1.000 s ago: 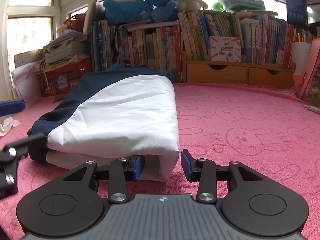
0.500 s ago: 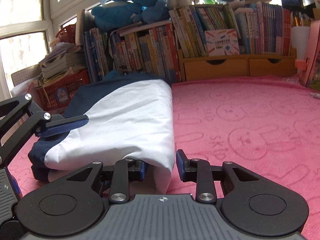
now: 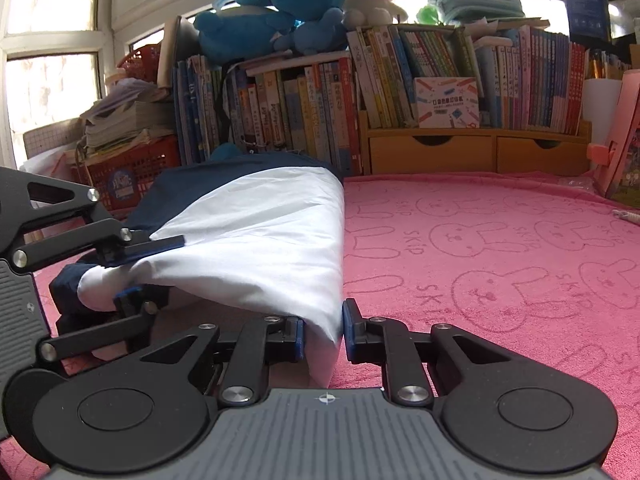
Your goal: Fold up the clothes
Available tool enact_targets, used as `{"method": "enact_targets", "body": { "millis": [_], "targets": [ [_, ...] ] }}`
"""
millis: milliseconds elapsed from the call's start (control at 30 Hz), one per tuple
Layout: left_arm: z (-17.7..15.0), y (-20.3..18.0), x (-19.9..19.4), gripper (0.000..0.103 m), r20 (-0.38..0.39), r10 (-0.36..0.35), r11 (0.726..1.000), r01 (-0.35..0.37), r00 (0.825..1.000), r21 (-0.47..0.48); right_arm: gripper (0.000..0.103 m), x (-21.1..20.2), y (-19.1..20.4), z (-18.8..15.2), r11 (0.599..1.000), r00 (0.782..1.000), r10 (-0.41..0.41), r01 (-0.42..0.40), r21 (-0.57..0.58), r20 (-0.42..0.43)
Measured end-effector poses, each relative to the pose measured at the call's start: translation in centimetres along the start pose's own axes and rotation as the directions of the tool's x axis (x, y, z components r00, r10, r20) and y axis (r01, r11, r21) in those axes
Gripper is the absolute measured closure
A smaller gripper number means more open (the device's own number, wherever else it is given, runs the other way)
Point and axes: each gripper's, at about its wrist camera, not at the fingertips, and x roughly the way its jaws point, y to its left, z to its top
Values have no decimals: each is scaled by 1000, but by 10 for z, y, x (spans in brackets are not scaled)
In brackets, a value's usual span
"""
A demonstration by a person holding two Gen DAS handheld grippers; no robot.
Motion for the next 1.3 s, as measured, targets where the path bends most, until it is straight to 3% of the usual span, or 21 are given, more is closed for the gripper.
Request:
{"method": "enact_targets", "body": {
  "millis": [200, 300, 700, 833, 1033, 1100, 1200, 1267, 1300],
  "targets": [
    [-50, 14, 3, 93, -191, 0, 999, -7, 982, -38, 84, -1, 0, -1, 1000, 1000, 0, 0, 3, 10],
    [-65, 15, 1, 93, -232, -29, 996, 9, 972, -85, 84, -3, 5, -2, 999, 1000, 17, -16, -35, 20],
    [-73, 11, -2, 93, -237, -67, 984, 25, 969, -177, 84, -2, 8, 0, 998, 1000, -17, 18, -59, 8],
    [-77, 13, -3, 96, -228, -72, 971, 16, 971, -239, 84, 0, 3, 0, 999, 1000, -27, 26, -37, -14],
    [-81, 14, -10, 95, -220, -47, 959, -17, 974, -283, 85, -3, 11, -1, 995, 1000, -11, 10, -94, -4],
    [-85, 19, -18, 93, -258, -50, 957, -27, 965, -288, 85, -3, 12, -1, 995, 1000, -4, 4, -104, -4],
    [-101, 31, -33, 90, -344, -88, 932, -44, 935, -360, 84, -3, 13, -1, 994, 1000, 2, -2, -110, -1],
    [-101, 39, -51, 88, -331, -63, 930, -65, 942, -363, 84, -4, 11, -1, 995, 1000, 10, -10, -103, 1],
    [-94, 41, -60, 85, -296, -43, 936, -65, 954, -347, 84, -4, 10, -1, 995, 1000, 13, -13, -98, 2]
  ]
}}
